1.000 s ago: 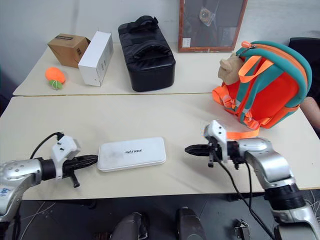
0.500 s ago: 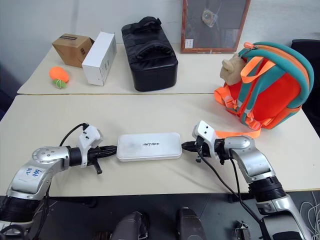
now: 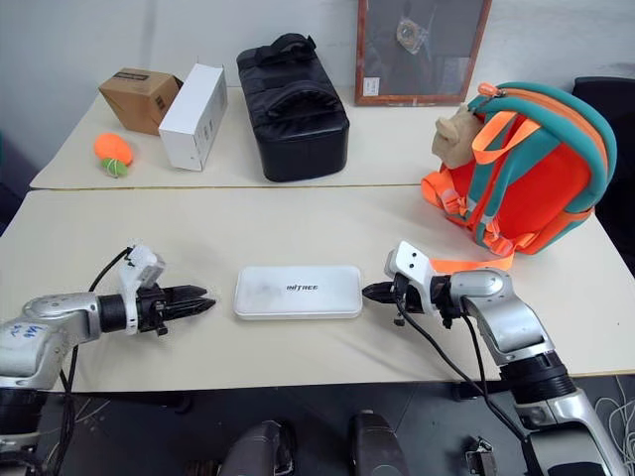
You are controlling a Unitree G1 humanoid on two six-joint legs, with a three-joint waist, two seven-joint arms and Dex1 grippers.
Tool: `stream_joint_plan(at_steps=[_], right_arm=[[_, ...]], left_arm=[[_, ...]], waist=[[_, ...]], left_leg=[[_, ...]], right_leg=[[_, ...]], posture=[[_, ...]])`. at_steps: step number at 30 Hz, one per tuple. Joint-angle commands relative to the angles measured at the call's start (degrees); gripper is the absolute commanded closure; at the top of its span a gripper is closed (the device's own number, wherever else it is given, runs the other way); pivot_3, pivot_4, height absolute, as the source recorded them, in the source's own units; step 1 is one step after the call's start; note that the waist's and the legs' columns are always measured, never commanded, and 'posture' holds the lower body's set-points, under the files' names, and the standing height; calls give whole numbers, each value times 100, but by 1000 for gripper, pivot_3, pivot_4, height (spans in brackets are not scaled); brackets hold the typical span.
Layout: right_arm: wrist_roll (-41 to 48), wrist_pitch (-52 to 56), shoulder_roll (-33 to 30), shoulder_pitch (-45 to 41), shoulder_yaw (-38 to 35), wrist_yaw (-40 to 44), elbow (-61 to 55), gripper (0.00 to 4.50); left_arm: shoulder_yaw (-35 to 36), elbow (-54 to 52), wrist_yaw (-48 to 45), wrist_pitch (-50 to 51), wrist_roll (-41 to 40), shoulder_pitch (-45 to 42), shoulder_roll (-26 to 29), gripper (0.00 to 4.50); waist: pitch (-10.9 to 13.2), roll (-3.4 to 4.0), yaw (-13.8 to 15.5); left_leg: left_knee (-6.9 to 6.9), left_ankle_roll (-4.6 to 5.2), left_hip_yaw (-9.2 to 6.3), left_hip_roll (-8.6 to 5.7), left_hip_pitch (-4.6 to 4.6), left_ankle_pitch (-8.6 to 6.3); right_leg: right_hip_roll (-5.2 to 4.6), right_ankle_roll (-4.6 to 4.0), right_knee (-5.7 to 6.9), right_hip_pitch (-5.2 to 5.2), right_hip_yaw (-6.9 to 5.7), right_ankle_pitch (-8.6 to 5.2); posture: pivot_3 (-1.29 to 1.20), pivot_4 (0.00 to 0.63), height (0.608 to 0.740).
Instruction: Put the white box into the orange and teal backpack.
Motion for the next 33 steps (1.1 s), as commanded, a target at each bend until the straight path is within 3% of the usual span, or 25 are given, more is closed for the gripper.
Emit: stream_joint_plan(at_steps=[1, 5, 14, 20, 27, 31, 33], right_arm=[[-75, -248, -61, -92, -41, 84, 32, 4500], [-112, -263, -23, -110, -40, 105, 137, 4500], [-191, -426, 36, -108, -13, 174, 252, 4500], [-182, -469, 77, -78, -62, 103, 234, 4500], [-151, -501, 21, 220, -120, 81, 5, 4500], [-217, -533, 5, 384, -147, 61, -96, 4500], [-226, -524, 13, 417, -162, 38, -125, 4500]], left_arm=[[66, 63, -124, 704, -453, -156, 3, 1080], [-100, 423, 40, 1013, -511, -691, -249, 31], [-651, 1149, -51, 1432, -569, -1609, -908, 31], [-1743, 971, -368, 1411, -326, -1900, -1173, 31], [-1555, 2073, -176, 1601, -346, -3163, -2138, 31], [-1579, 2396, -290, 1417, -214, -3435, -2166, 31], [-1475, 2438, -461, 1561, -373, -3464, -2110, 406]], waist=[[0, 0, 2], [0, 0, 54], [0, -1, 140], [-1, 1, 138], [-2, -3, 270], [-2, -3, 264], [-2, -3, 237]], left_leg=[[-1, -4, 0, 0, 0, 2], [3, -10, 0, -3, 0, 6], [24, -11, 0, -4, -3, 6], [54, -9, 0, -3, -5, -1], [77, 4, -1, -8, -19, -6], [77, 4, 0, -7, -21, -6], [75, 4, 0, -6, -20, -6]], right_leg=[[0, 0, 0, 0, 0, 0], [-1, 0, 0, 3, 0, 0], [0, 1, 8, 4, -1, 0], [1, 2, 14, 11, 1, 1], [1, 17, 8, 12, 2, 9], [3, 18, 7, 10, 2, 9], [3, 18, 7, 9, 3, 9]], posture=[[0, 150, 740], [0, 150, 740], [0, 150, 740], [0, 150, 740], [0, 150, 740], [0, 150, 740], [0, 150, 740]])
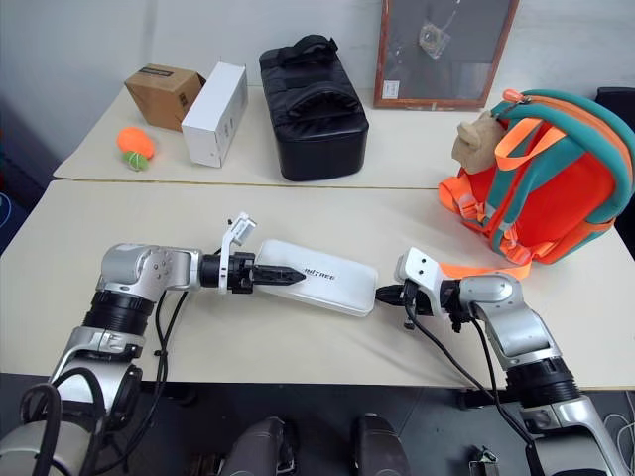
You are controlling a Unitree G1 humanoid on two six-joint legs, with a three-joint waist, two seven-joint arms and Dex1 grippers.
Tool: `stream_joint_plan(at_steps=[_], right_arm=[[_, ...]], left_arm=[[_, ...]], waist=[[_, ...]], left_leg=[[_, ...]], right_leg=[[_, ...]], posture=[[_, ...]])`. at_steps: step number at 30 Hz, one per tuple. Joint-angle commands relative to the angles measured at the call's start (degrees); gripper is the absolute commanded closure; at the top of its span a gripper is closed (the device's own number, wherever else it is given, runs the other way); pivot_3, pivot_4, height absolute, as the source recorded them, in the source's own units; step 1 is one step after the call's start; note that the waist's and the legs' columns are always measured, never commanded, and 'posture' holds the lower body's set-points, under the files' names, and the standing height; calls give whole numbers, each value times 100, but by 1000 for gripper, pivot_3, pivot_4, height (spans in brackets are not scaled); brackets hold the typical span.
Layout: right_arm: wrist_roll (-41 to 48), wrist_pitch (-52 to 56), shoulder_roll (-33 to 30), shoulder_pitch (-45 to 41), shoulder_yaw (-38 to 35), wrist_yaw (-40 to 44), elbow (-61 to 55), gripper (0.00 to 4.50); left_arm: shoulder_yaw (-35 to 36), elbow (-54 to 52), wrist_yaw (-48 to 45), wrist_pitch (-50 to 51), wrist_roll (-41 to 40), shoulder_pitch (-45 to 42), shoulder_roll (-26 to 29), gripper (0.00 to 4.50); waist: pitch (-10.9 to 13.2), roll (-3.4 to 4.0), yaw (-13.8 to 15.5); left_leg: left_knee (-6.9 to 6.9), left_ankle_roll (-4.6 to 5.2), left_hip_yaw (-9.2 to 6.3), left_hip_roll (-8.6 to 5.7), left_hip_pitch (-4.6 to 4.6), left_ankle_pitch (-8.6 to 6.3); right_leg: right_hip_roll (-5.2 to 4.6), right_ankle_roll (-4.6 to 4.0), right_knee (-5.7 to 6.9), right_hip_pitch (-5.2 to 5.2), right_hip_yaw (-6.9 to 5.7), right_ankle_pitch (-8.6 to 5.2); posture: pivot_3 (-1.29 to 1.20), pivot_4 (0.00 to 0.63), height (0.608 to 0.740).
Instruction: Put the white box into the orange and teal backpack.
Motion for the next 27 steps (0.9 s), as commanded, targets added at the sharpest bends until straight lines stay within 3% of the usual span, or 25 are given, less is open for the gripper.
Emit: stream_joint_plan(at_steps=[1, 10, 16, 19, 22, 27], right_arm=[[37, -77, 35, 83, 37, -4, -259, 4500], [14, -111, 28, 217, -22, -133, -338, 4500], [-39, -77, 22, 312, -159, -456, -409, 4500], [431, 524, 16, 537, -840, -929, -855, 4500], [1179, 1453, -66, 876, -1792, -1286, -1386, 3931], [1859, 2379, -384, 1167, -3426, -1868, -1475, 2239]], left_arm=[[101, -63, -369, 136, -259, -87, -26, 544], [221, -835, -882, 607, -635, 291, 484, 3175], [573, -1262, -720, 828, -914, 573, 501, 3184], [1165, -1724, -390, 1126, -1272, 813, 386, 3184], [1729, -2207, 90, 1385, -1532, 1064, 243, 3184], [2694, -3190, 1008, 1135, -1721, 1934, -61, 3184]], waist=[[0, 0, -31], [0, 0, -121], [0, -1, -117], [0, 0, -114], [1, -1, -105], [1, -1, -107]], left_leg=[[0, 0, 1, 2, 0, 0], [-3, -3, 0, 3, 0, 0], [-2, -4, -1, 4, 0, 1], [-4, -4, -1, 4, -1, 1], [-5, -3, -5, 4, -7, 0], [-11, -3, -7, 3, 0, -1]], right_leg=[[1, 0, 0, 0, 0, 0], [2, 0, 0, -1, 1, 0], [1, 0, 0, -2, 2, 0], [0, 0, 0, -2, 3, 0], [-2, 0, -1, -5, 3, 0], [-5, 0, -7, 3, 3, 0]], posture=[[0, 150, 740], [0, 150, 740], [0, 150, 740], [0, 150, 740], [0, 150, 740], [0, 150, 740]])
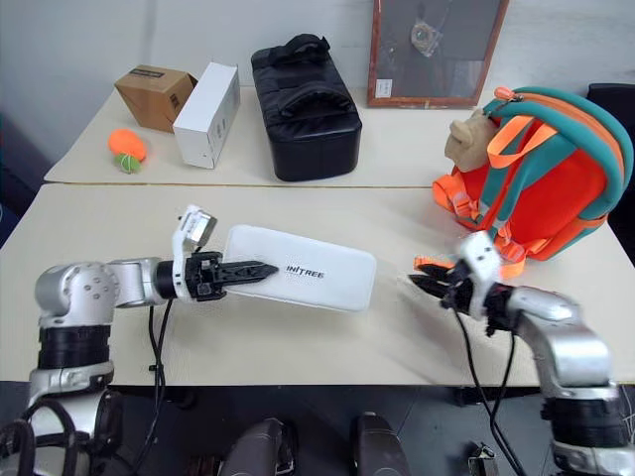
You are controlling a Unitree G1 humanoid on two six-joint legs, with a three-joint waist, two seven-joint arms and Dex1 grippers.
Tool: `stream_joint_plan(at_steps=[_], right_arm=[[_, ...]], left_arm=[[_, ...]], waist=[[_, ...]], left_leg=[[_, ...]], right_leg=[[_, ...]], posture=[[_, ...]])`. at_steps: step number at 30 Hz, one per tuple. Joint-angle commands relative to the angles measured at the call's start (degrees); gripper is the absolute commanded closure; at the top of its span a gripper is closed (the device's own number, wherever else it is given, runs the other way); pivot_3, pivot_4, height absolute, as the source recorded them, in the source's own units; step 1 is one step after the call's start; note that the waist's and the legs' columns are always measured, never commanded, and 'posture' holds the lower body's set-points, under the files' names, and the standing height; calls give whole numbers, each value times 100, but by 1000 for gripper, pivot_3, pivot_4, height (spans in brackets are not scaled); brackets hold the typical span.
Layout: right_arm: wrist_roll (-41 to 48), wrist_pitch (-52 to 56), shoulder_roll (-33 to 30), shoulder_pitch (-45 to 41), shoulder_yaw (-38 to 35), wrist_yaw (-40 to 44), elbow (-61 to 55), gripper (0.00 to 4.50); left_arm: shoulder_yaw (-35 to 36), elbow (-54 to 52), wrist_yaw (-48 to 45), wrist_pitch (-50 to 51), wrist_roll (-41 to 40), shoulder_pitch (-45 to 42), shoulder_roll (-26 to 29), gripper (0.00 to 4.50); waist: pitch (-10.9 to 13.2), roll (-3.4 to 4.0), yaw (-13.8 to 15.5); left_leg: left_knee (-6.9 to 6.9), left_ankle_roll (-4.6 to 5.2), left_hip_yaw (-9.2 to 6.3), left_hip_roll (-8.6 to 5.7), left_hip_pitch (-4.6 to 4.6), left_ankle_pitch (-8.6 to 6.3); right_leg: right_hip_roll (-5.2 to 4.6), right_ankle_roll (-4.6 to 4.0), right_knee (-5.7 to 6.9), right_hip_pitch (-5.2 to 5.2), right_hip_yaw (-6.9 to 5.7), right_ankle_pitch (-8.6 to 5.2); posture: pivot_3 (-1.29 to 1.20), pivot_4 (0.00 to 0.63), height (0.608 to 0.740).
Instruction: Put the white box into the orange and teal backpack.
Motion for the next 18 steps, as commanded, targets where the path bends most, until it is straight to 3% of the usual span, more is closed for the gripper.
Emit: stream_joint_plan(at_steps=[1, 6, 10, 17, 18], right_arm=[[501, 546, -233, -122, -1150, -493, 20, 1843], [462, 458, -368, -1123, -1383, -1036, 913, 160], [108, 29, -271, -1856, -990, -1316, 1699, 73], [-424, -1122, 537, -3636, -199, -1561, 3711, 73], [-496, -1328, 574, -3816, -186, -1612, 4001, 239]], left_arm=[[1026, -664, 728, -6, -499, 285, -355, 3184], [2139, -1304, 1810, 69, -1251, 341, -888, 3184], [2525, -1491, 2533, 20, -1896, 298, -1086, 3184], [2374, -1594, 3005, -249, -2331, 438, -756, 3184], [2370, -1595, 3055, -291, -2400, 471, -705, 3184]], waist=[[1, -2, -11], [6, -11, -46], [6, -11, -22], [7, -12, -90], [8, -12, -91]], left_leg=[[-1, 1, 0, -1, 0, -1], [-5, 0, 2, 4, 5, 1], [-8, -11, 3, 4, 5, 5], [-2, -12, 16, 3, 2, 7], [-5, -15, 15, 3, 2, 8]], right_leg=[[-1, 0, 1, -1, 1, 0], [7, 0, 5, -2, 0, 0], [13, 0, 0, -3, 1, 0], [17, 5, -2, -7, 10, 2], [17, 4, -2, -8, 10, 2]], posture=[[0, 150, 740], [0, 150, 740], [0, 150, 740], [0, 150, 740], [0, 150, 740]])
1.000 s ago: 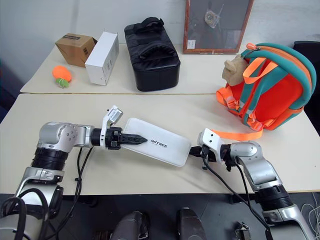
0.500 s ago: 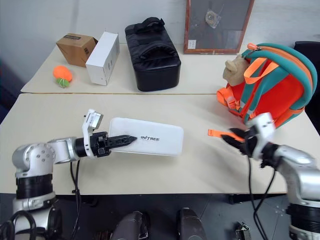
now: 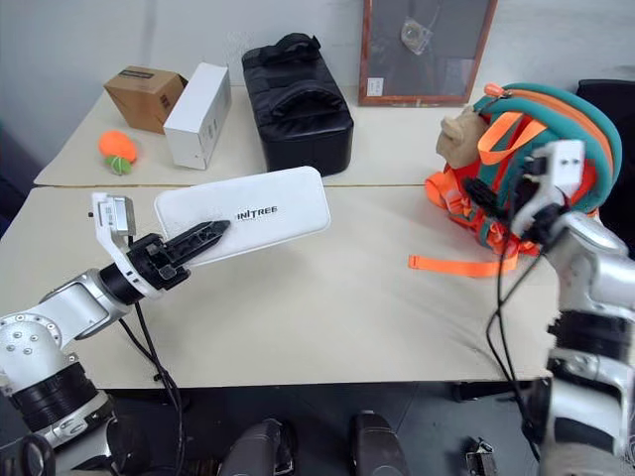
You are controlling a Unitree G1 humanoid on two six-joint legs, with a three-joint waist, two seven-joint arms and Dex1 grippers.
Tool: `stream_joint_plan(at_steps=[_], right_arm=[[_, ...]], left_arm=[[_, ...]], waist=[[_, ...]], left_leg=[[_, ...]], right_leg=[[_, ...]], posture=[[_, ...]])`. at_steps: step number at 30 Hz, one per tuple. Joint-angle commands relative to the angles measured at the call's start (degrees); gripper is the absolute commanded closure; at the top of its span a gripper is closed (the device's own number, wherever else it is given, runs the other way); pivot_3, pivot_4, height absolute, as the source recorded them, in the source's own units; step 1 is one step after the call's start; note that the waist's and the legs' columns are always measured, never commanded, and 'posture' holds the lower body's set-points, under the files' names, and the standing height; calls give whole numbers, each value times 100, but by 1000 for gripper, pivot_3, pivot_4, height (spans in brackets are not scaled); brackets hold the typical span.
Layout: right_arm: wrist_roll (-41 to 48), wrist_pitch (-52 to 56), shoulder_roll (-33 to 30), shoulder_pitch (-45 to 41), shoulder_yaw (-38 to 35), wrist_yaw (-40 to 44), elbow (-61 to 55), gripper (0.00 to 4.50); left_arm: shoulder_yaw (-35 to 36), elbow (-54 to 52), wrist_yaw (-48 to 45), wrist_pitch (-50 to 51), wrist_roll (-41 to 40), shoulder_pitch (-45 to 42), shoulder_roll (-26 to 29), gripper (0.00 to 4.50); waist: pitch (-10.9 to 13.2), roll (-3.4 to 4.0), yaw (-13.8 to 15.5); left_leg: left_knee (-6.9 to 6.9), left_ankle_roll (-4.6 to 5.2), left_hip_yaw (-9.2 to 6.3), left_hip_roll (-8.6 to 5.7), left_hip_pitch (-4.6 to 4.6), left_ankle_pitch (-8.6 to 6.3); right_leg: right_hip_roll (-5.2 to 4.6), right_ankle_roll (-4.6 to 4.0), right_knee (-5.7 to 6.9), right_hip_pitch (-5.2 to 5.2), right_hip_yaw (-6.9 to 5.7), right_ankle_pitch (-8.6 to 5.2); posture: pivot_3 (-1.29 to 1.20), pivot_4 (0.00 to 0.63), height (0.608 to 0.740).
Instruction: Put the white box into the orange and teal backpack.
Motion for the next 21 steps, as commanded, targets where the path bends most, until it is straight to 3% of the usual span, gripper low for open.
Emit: stream_joint_plan(at_steps=[1, 7, 13, 16, 21], right_arm=[[-240, -842, 46, -561, -17, -165, 867, 458], [-270, -1365, 25, -872, 126, 297, 1466, 2454], [140, -928, -116, -622, 313, 1396, 711, 4450], [517, -421, -248, -349, 412, 2065, -72, 4479], [1750, 1047, -918, 305, 683, 3425, -2121, 4479]], left_arm=[[40, -192, 122, -277, -420, 71, 221, 3184], [-131, -182, 149, -541, -673, 308, 677, 3184], [-468, -75, -403, -905, -326, 547, 1502, 3184], [-591, 167, -691, -1185, -85, 545, 1837, 3184], [-808, 742, -1016, -1633, 283, -193, 2384, 3184]], waist=[[0, 0, -4], [0, 0, 30], [1, 1, -4], [3, 4, -18], [6, 6, 7]], left_leg=[[1, -1, -1, 1, 0, 0], [4, 4, 0, -1, -8, -4], [0, 1, 1, 1, -6, -2], [-8, -5, -2, 5, -5, -3], [-16, -7, -7, 7, -14, -5]], right_leg=[[1, 0, 0, 0, -1, 0], [-4, 0, -9, -1, -1, 0], [-3, 0, -7, -1, 0, 0], [0, -1, -9, -3, -3, -1], [0, -4, -14, -11, -8, -2]], posture=[[0, 150, 740], [0, 150, 740], [0, 150, 740], [0, 150, 740], [0, 150, 740]])
